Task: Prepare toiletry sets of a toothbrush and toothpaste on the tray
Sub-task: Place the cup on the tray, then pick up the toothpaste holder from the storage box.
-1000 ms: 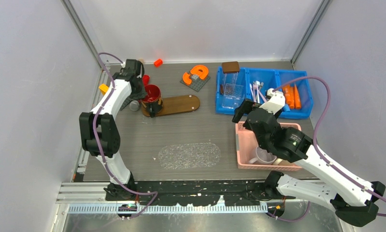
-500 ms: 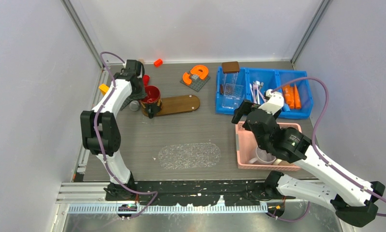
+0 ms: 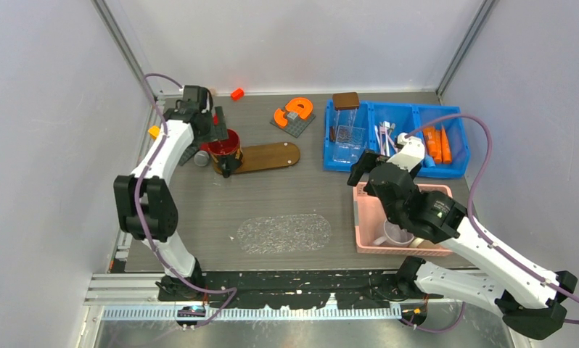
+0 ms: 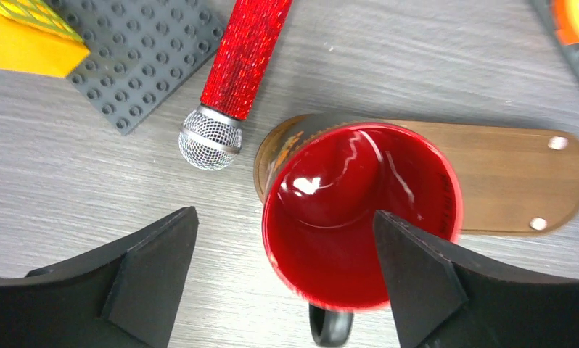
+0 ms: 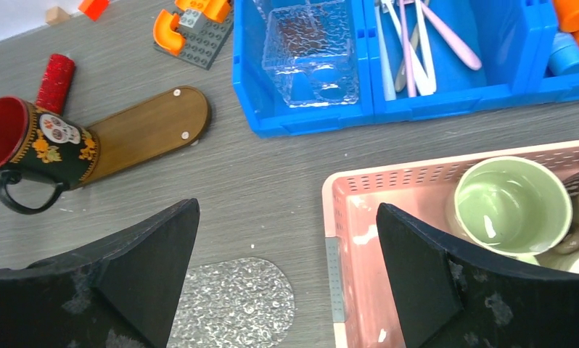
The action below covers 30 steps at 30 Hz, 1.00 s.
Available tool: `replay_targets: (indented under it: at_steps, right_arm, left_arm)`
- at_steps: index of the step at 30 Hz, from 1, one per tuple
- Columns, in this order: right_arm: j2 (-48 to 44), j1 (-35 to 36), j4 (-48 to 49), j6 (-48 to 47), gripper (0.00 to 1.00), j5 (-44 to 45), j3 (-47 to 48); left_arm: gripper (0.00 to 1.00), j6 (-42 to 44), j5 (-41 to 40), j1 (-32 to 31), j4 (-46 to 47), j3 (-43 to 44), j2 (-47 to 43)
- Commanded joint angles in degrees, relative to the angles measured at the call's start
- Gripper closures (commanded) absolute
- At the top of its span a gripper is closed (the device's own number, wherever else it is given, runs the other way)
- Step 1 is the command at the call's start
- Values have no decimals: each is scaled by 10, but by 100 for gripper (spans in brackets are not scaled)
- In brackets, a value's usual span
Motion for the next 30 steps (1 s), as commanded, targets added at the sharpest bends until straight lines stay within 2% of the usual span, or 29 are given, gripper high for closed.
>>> replay_targets:
  at_steps: [1, 8, 15, 19, 23, 30]
  right_arm:
    - [28, -2, -29, -41, 0, 35, 50]
    - [129, -39, -61, -82, 0, 4, 127]
    - [197, -155, -23, -143, 0, -110, 169]
    - [245, -173, 8, -219, 2, -116, 184]
    - [296, -185, 77, -312, 3, -111, 172]
    - [328, -188, 305, -551, 5, -149, 58]
  left_arm:
    - [1, 0, 38, -7, 7, 9, -108]
    - [0, -7, 62, -67, 10, -65, -229]
    - [0, 5, 61, -124, 17, -155, -361]
    - [0, 2, 60, -139, 39, -216, -434]
    - [2, 20, 28, -148, 40, -252, -474]
    - [2, 37, -100, -176, 29, -282, -502]
